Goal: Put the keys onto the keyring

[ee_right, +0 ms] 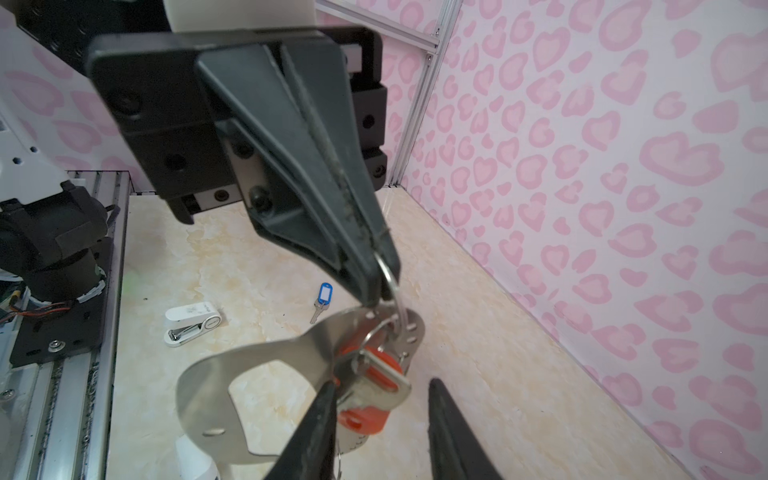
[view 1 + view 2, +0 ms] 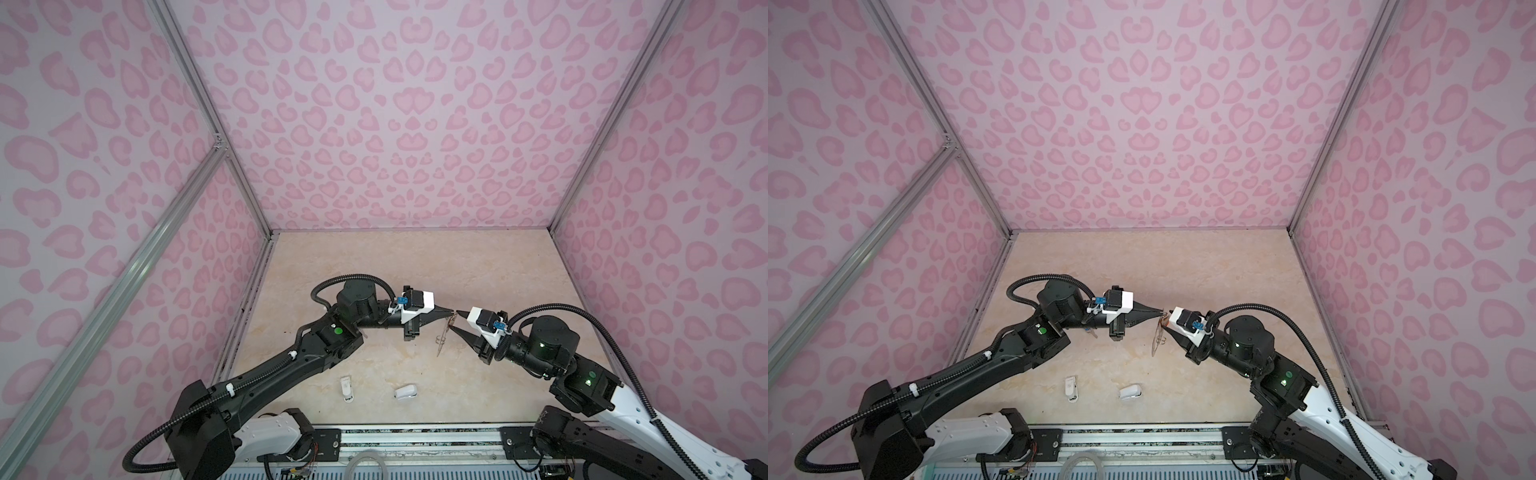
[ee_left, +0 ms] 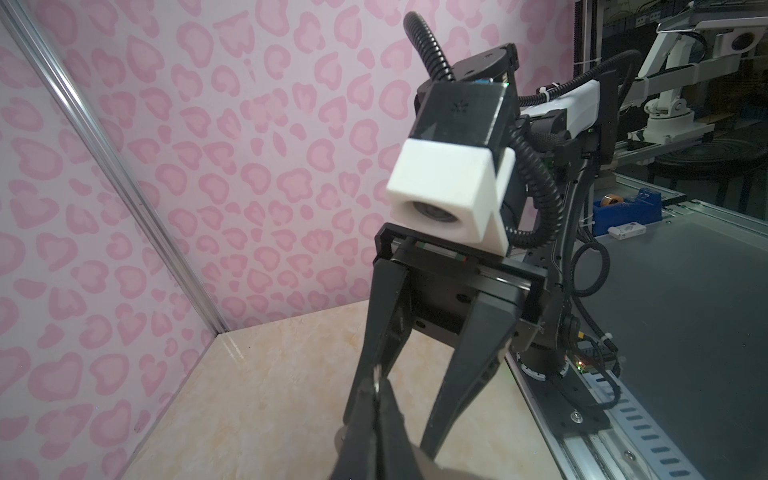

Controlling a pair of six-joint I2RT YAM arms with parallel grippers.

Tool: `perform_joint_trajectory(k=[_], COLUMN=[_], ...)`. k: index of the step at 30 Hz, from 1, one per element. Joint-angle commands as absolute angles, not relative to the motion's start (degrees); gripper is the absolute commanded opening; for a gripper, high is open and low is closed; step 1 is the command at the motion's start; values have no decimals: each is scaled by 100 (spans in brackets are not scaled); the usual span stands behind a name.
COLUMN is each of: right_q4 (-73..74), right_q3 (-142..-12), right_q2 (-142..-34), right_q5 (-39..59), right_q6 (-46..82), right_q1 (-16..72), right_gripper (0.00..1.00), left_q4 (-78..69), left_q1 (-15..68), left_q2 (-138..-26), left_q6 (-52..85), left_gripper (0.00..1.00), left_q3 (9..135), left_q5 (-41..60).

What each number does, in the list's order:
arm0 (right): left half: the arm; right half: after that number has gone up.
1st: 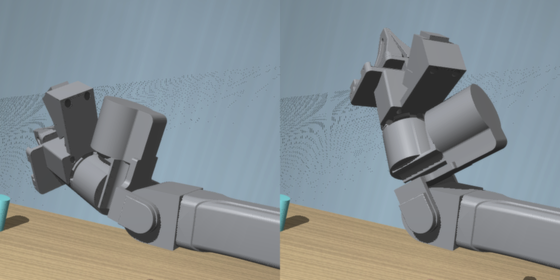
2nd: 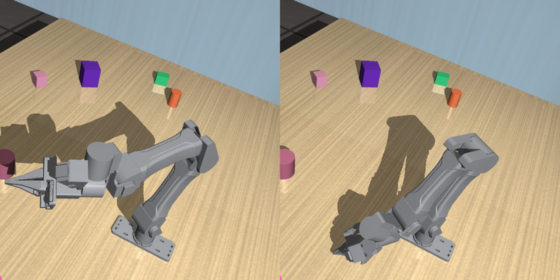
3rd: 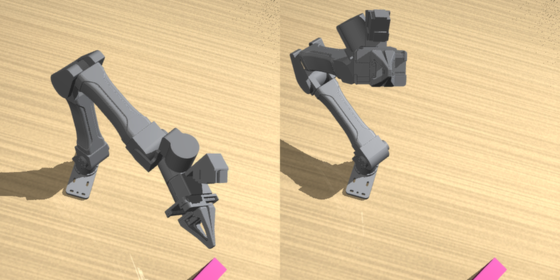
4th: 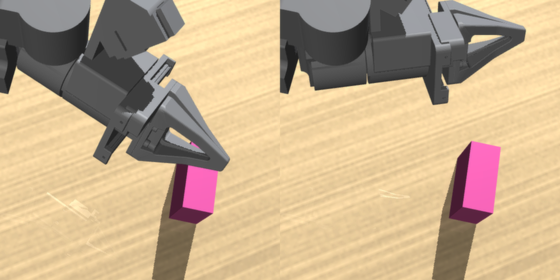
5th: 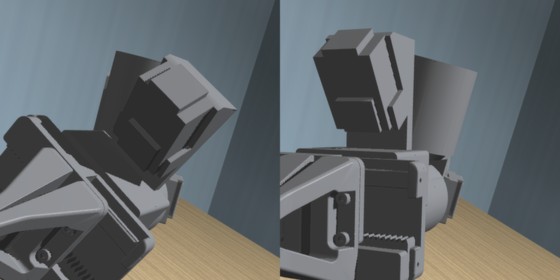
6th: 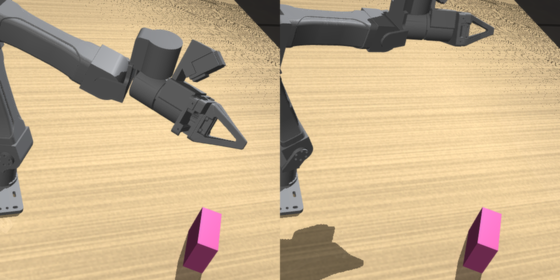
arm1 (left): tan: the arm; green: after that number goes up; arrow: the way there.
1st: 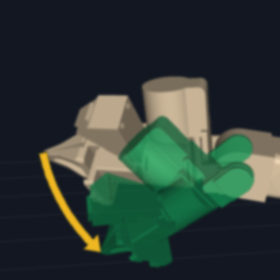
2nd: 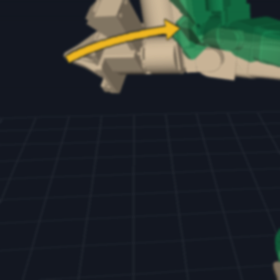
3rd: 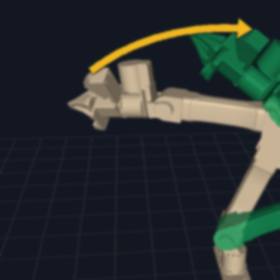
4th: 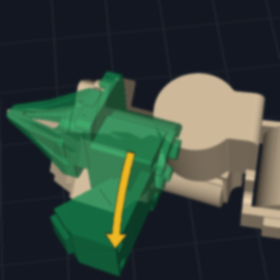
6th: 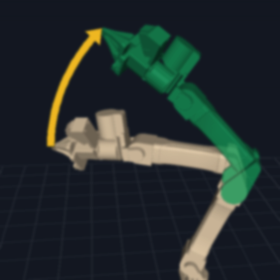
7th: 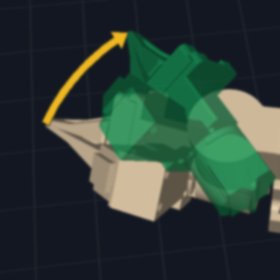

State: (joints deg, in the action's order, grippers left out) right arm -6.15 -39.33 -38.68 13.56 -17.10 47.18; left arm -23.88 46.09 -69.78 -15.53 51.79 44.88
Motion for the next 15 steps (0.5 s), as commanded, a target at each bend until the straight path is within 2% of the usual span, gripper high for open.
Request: perform_joint_trajectory(k=[1,8,15], right_q4=[-343,-420,-470], right_q3=[-3933,-4037,-3935], right_q2=[-3844,-3595,-3760], right_q5=[1391,1418,1562], right_q6=[-1646,-1650,-1561], right_q1=[4717,4693,4595], right_gripper=[38,35,37], left_q4=[-2507,-2356,-2320], left_q1=[4597,4602,4601], left_q2=[-6996,-6987,-6973], left_q6=[-1620,-1792,-1846], left_gripper=[3,3,3], left_q3=[5247,5247,5322], left_q5=[4549,4494,4592])
